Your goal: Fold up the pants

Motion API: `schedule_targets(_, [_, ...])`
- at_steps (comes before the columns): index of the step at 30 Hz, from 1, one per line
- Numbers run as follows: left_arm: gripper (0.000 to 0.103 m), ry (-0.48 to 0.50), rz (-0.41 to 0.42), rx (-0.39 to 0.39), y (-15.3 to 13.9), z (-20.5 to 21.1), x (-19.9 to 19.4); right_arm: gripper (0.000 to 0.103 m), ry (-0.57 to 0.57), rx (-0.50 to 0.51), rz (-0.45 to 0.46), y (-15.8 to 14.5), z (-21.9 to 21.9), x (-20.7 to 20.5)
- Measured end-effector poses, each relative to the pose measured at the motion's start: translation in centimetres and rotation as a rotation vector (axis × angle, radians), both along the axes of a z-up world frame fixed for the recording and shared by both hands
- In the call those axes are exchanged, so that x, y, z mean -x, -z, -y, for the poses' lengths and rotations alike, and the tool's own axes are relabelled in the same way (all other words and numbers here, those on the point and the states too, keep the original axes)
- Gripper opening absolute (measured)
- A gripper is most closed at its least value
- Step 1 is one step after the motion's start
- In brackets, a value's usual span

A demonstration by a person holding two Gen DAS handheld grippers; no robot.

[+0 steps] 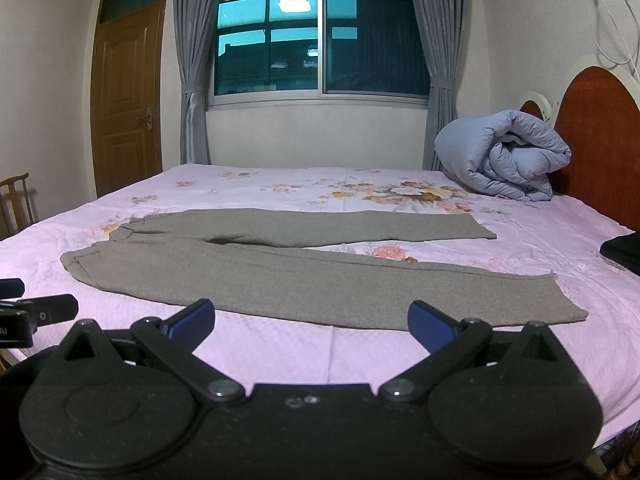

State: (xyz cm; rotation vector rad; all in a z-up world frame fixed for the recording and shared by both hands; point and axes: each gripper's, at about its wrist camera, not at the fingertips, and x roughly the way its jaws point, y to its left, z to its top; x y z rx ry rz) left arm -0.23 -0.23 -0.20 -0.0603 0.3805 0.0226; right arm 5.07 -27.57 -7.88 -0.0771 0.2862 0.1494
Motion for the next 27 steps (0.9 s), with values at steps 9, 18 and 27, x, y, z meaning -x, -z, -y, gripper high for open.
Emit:
schedule_targets(9, [0.103,0.003,-0.003,-0.002,0.20,-0.45,-0.24,0.097,0.000,0.001,-0.001,0.05,0.02,-0.05])
schedule_targets(18, [0.103,0.003,-0.004,-0.004,0.20,-0.40,-0.24,0.097,0.000,0.002,-0.001,0.14,-0.01,-0.11])
schedule_targets(27, [0.103,0.005,-0.009,-0.004,0.36,-0.58,-0.56,0.097,0.000,0.003,-0.002,0.21,-0.05,-0.14])
